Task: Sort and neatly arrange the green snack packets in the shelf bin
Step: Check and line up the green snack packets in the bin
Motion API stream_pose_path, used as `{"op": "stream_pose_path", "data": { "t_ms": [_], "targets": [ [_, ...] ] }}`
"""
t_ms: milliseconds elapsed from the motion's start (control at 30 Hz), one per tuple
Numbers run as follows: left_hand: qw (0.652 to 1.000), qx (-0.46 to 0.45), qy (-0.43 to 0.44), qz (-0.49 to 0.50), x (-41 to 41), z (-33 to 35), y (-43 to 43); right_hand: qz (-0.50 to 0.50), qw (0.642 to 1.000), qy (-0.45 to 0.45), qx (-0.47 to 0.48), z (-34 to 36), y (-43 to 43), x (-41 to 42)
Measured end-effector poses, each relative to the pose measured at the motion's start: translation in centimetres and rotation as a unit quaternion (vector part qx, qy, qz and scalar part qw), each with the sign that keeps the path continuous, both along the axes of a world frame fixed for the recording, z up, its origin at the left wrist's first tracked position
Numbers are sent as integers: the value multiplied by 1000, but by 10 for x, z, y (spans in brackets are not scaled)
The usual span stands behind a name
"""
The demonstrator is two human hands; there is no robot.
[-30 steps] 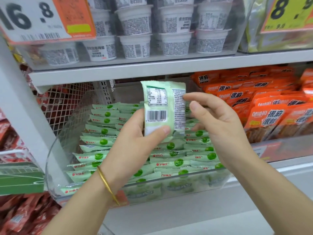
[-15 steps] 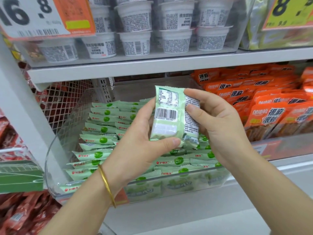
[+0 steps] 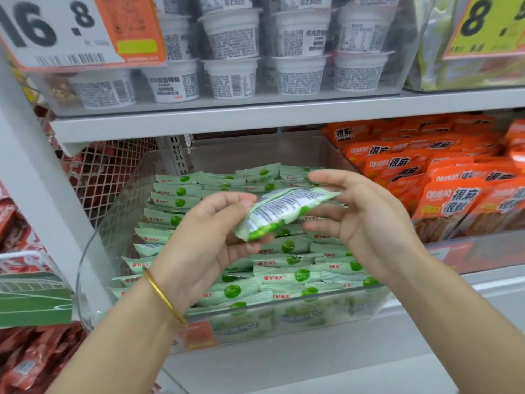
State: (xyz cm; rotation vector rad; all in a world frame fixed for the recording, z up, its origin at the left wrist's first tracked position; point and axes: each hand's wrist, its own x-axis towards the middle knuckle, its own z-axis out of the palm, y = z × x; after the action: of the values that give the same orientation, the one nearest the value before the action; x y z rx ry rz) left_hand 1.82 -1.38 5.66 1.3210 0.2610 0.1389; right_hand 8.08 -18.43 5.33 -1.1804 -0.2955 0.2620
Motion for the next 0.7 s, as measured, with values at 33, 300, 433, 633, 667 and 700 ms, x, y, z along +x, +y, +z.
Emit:
{"op": "stream_pose_path", "data": {
  "t_ms": [33, 300, 433, 633, 667, 700],
  "targets": [
    [1000, -12, 14, 0, 1, 0, 2, 19, 1000, -4, -5, 0, -2, 1],
    [990, -124, 71, 0, 17, 0, 5, -96, 937, -229, -245, -8, 6, 7],
    [987, -149, 68, 10, 30, 4, -1, -55, 944, -238, -221, -8, 14, 14],
    [976, 169, -4, 140, 56, -6, 12, -208, 884, -324, -266, -10, 27, 18],
    [940, 310, -17, 139, 59, -12, 16, -238, 859, -348, -292, -11, 29, 21],
    [886, 448, -13, 119, 61, -18, 20, -262, 830, -371, -325, -11, 30, 23]
  ]
}}
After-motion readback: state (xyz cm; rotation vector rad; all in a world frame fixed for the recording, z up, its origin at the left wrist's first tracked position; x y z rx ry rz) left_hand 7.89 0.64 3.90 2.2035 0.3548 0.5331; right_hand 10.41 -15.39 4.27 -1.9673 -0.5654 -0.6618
